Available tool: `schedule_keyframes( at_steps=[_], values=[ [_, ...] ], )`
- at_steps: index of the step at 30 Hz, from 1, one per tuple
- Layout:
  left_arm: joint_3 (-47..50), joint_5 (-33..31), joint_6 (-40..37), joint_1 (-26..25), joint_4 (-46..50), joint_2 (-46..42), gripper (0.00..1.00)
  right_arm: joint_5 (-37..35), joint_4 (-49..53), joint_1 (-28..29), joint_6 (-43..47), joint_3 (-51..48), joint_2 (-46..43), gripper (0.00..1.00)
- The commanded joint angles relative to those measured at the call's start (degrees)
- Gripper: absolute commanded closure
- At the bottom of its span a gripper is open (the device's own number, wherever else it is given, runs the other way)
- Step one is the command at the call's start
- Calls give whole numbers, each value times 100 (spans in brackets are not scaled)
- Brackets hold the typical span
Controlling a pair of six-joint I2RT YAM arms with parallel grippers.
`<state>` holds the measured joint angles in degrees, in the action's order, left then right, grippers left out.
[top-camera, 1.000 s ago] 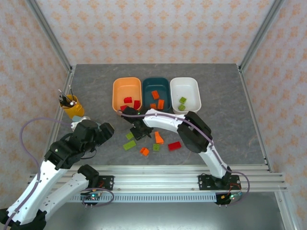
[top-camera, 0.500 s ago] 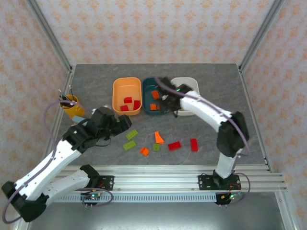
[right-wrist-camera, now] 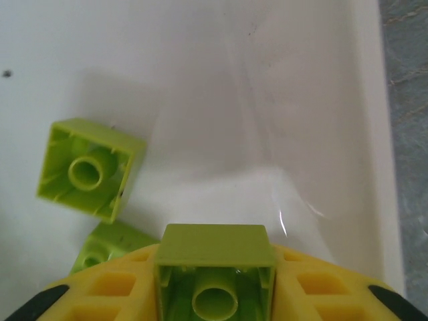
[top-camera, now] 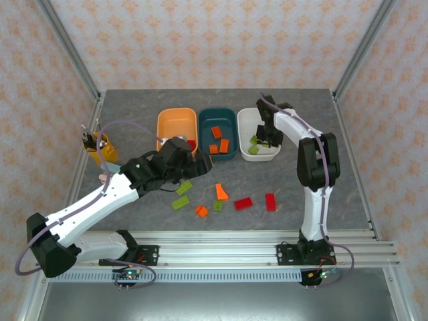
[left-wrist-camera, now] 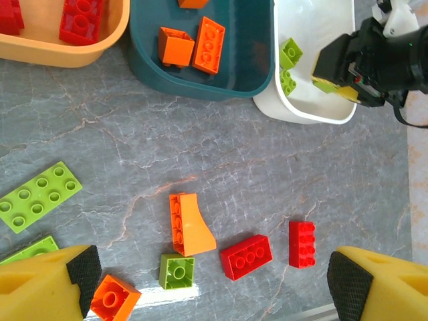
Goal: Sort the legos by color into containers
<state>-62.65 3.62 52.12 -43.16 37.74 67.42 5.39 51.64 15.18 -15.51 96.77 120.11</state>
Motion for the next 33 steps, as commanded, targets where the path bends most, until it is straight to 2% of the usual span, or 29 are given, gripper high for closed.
schedule_keyframes(
  at_steps=[1,7,13,17,22,28,33],
  values=[
    [-200,-273,-93,-69,-18,95,10,-29,334,-15,-162,272,104,56],
    [-275,-301,32,-139,212,320,10,136,130,24,-101,335,-225,39],
    [-324,-45,233,-189,305,791,13,368,-164,290,96,230,-1245,38],
    [-532,227,397,-274,395,1455,17,895,-1111,542,57,-1027,-2642,38],
    [-796,536,650,-445,310,2329,24,1554,-1789,915,-163,-2934,-4482,38],
    [-1320,658,708,-523,641,3402,37,2163,-1538,1070,-611,-4576,-6410,33],
    [-1662,665,576,-533,845,4045,45,2324,-1047,1077,-808,-5112,-7336,32]
  ],
)
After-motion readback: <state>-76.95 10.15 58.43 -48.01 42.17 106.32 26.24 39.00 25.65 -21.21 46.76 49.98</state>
